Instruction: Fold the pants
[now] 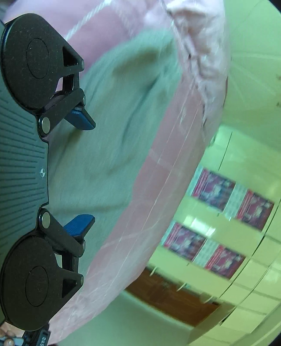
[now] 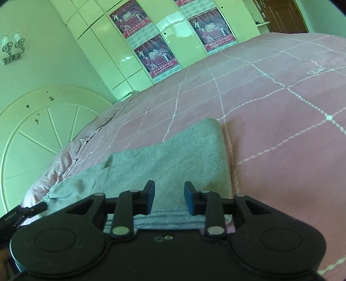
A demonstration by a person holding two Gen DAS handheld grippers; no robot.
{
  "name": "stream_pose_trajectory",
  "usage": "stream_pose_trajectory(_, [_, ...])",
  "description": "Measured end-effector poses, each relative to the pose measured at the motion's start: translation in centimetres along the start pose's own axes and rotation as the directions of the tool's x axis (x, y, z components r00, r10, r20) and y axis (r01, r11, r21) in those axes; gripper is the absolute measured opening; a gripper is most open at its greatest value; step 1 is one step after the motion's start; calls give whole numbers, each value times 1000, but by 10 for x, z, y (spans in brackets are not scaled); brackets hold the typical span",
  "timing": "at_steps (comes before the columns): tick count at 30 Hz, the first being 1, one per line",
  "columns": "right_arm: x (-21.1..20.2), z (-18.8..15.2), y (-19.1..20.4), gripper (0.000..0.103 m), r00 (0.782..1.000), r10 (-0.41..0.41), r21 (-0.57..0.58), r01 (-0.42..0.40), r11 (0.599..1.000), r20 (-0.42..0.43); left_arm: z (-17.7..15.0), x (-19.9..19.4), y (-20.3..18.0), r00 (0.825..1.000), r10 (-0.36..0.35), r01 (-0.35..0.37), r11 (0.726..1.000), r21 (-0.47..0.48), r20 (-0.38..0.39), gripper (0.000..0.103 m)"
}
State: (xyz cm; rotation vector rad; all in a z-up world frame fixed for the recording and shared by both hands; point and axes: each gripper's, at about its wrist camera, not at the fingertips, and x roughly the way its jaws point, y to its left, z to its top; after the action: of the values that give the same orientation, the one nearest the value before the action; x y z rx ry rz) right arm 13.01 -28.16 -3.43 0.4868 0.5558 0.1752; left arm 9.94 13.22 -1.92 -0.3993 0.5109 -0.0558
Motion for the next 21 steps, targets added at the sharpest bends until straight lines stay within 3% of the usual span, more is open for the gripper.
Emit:
stream_pose_trajectory(3, [6,0,9,24,1000,11,-12,-11,1000,3,14,1,53,996,86,-86,993,-78,5,84])
stream_pose_trajectory(7, [31,0,44,26,998,40,-65,-43,997,-48,32,43,102,994,95,-101,981,-166,-46,84])
stream_pose_trajectory(11, [70,-4,105,27,990,75,-169,-95,981,-122,41,88,116,992,97,-109,982,-156,-80,84])
stream_pose_trajectory(15, [99,-21,158,26,992,-16,-357,-29,934,-121,43,103,118,993,93,-101,988,-118,-68,83])
stream_pose_trajectory(17, [103,-32,170,23,990,-51,-430,-11,903,-132,42,103,121,991,115,-121,988,-94,-68,48])
stream_pose_trajectory(20, [93,-43,180,24,993,-46,-493,-12,870,-105,40,100,138,997,54,-63,986,-156,-60,36])
stream_pose_trajectory(21, [98,-50,182,24,988,-74,-524,-8,852,-135,39,100,140,997,48,-57,987,-148,-58,36])
